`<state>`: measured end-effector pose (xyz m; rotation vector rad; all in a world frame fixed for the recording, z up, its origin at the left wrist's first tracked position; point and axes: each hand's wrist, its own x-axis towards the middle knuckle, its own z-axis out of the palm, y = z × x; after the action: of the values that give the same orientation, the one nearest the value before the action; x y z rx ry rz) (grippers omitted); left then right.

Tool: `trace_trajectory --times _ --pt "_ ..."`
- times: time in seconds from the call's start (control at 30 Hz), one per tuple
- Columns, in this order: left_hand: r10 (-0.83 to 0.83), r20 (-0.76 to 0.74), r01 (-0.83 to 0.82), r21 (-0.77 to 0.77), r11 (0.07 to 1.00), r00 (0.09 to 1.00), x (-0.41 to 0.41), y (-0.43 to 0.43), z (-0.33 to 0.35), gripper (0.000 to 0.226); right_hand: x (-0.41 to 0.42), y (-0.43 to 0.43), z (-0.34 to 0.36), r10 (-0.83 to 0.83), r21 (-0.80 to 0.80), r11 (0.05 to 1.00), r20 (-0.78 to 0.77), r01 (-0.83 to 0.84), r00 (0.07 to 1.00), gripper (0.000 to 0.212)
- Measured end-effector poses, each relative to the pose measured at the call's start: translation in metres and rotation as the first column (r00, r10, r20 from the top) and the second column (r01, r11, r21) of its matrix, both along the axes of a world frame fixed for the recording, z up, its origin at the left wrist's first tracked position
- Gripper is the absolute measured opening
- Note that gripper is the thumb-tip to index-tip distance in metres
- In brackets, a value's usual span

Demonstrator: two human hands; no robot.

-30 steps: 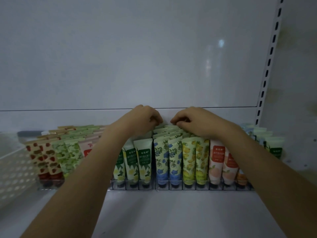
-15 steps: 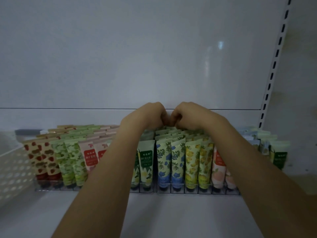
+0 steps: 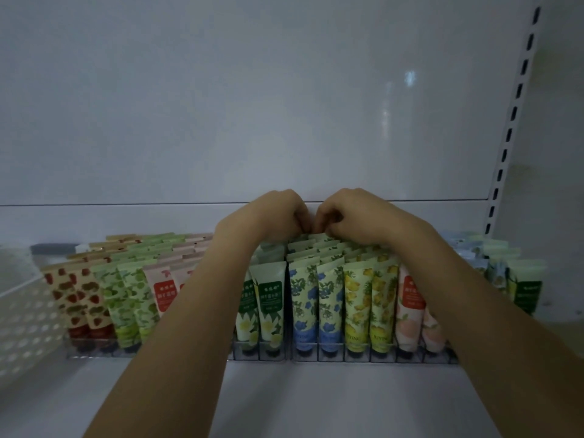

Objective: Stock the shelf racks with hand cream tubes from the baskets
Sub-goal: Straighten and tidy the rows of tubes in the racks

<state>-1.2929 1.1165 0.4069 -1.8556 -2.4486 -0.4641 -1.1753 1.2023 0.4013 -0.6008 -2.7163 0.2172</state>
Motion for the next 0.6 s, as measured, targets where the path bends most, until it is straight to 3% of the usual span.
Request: trace_trajectory --times 0.17,0.33,0.5,0.6 --pt "-0.004 -0.017 0.004 -0.014 1.000 1.000 -0.001 0.001 0.000 0.025 0.000 0.001 0.001 -0.006 -0.019 1.000 -0.060 0.005 0.998 0.027" --pt "-0.015 -0.008 0.015 0.008 1.000 1.000 0.001 0.001 -0.001 0.027 -0.002 0.002 -0.004 -0.030 -0.046 0.998 0.009 0.030 1.000 0.030" --pt "-0.011 -0.027 0.012 0.011 1.000 1.000 0.001 0.001 -0.001 0.027 0.009 0.003 0.005 -0.034 -0.101 0.995 -0.098 0.024 0.995 0.023" --pt "-0.019 -0.041 0.020 0.019 1.000 0.999 0.001 0.001 -0.001 0.026 0.016 0.005 0.007 -0.067 -0.119 0.991 -0.051 0.060 0.996 0.022"
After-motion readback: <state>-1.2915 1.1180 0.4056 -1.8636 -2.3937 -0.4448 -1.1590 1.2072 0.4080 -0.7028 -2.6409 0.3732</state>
